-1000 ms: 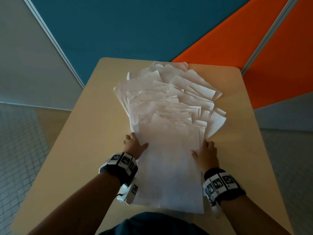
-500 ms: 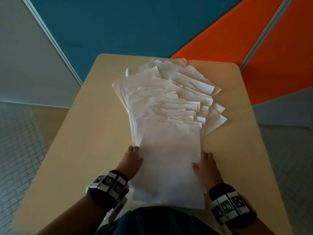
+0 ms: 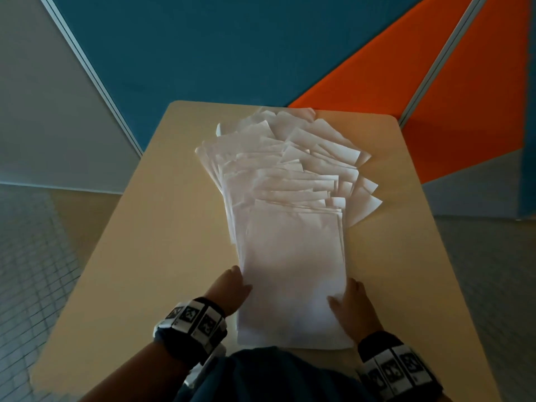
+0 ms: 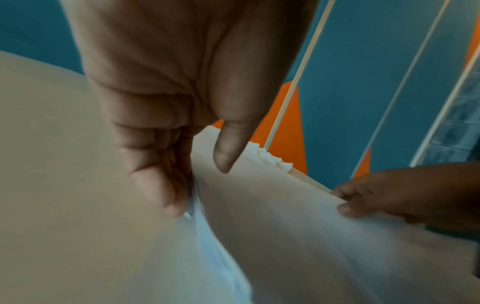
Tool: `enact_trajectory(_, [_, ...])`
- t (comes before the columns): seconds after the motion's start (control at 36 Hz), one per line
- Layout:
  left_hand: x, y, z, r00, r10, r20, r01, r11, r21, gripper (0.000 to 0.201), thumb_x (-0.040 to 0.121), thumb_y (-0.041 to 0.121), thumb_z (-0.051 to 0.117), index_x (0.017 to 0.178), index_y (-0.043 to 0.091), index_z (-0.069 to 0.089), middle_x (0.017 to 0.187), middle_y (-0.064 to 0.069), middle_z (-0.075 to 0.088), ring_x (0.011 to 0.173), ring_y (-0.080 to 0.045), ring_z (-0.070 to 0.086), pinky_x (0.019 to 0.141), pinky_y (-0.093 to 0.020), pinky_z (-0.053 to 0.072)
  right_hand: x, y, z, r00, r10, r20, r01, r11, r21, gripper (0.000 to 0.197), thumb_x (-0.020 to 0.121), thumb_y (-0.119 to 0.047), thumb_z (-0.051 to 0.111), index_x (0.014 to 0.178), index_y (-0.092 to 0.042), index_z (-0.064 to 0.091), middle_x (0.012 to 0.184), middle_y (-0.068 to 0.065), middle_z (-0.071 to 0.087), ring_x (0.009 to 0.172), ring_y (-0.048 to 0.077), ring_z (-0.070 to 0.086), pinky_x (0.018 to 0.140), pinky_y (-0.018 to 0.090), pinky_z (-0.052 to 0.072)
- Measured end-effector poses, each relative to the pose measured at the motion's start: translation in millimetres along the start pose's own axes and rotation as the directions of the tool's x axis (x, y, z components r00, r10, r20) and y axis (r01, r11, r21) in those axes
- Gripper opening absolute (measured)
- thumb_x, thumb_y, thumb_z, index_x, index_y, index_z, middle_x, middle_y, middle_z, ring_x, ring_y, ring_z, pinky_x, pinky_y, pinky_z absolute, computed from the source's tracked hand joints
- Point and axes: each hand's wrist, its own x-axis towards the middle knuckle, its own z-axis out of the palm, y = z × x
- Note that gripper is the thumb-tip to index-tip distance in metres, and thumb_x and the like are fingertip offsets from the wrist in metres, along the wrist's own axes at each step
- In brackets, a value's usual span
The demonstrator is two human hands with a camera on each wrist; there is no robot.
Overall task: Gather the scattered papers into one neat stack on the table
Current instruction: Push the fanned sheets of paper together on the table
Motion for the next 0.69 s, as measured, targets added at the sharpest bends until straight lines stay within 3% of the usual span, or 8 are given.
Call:
enact_trajectory(0.08, [6,-4,-13,0.965,0.066,-0.255,-0.064,0.998,0.016,0.031,0.091,0.016,0.041,0.103,-0.003,0.063,0.101,-0.018,0.062,0.094,-0.028,0.062,0.073,-0.026,0.042,7,0,-6,0.999,0.041,-0.026,-0.041,0.999,0.012,0.055,0.09,-0.031,0.054,0.131,0.002,0.037,0.134,0.022,0.042,0.122,0.035,0.043,0.1,0.037,0.038])
enact_trajectory(0.14, [13,-6,-16,0.976,-0.011,-0.218,-0.015,0.993,-0.115,0.039,0.09,0.015,0.048,0.121,-0.009,0.044,0.122,-0.024,0.046,0.109,-0.038,0.053,0.091,-0.035,0.042,15,2,-12,0.996,0.071,-0.051,-0.07,0.997,0.011,0.051,0.089,-0.032,0.055,0.125,0.002,0.042,0.13,0.023,0.041,0.12,0.038,0.041,0.098,0.039,0.037])
enact_trajectory(0.19, [22,-6,-17,0.987,-0.042,-0.156,0.013,0.983,-0.181,0.055,0.088,0.017,0.054,0.129,-0.011,0.03,0.132,-0.026,0.035,0.12,-0.041,0.043,0.102,-0.04,0.036,23,-2,-16,0.992,0.09,-0.085,-0.086,0.995,0.051,0.048,0.088,-0.03,0.057,0.12,0.003,0.044,0.128,0.025,0.039,0.118,0.039,0.04,0.097,0.041,0.037])
enact_trajectory(0.33, [44,3,-21,0.988,-0.04,-0.152,-0.003,0.962,-0.271,0.058,0.086,0.017,0.056,0.131,-0.01,0.03,0.134,-0.026,0.037,0.128,-0.038,0.032,0.107,-0.038,0.03,41,-32,-7,0.989,0.062,-0.137,-0.055,0.997,0.055,0.051,0.088,-0.029,0.056,0.127,0.001,0.04,0.132,0.023,0.037,0.121,0.038,0.038,0.101,0.042,0.035])
enact_trajectory(0.44, [58,1,-23,0.988,-0.052,-0.145,0.006,0.954,-0.301,0.06,0.081,0.014,0.063,0.127,-0.007,0.031,0.131,-0.028,0.038,0.122,-0.042,0.042,0.102,-0.04,0.036,47,-48,1,0.99,0.041,-0.136,-0.038,0.999,0.022,0.053,0.089,-0.032,0.054,0.129,-0.001,0.038,0.132,0.021,0.038,0.121,0.036,0.038,0.098,0.039,0.037])
enact_trajectory(0.56, [72,-13,-30,0.979,-0.042,-0.201,-0.007,0.972,-0.237,0.065,0.082,0.022,0.063,0.13,-0.006,0.029,0.134,-0.024,0.032,0.129,-0.038,0.029,0.109,-0.04,0.027,58,-36,-5,0.983,0.094,-0.158,-0.069,0.985,0.158,0.044,0.087,-0.026,0.058,0.119,0.002,0.047,0.125,0.026,0.043,0.116,0.039,0.041,0.097,0.041,0.037])
enact_trajectory(0.69, [92,-9,-41,0.958,-0.074,-0.279,-0.011,0.957,-0.291,0.075,0.081,0.026,0.063,0.135,-0.009,0.022,0.138,-0.024,0.028,0.133,-0.038,0.024,0.113,-0.041,0.021,79,-31,-15,0.958,0.174,-0.227,-0.134,0.975,0.178,0.048,0.087,-0.024,0.056,0.124,0.003,0.041,0.131,0.026,0.036,0.12,0.041,0.038,0.1,0.044,0.035])
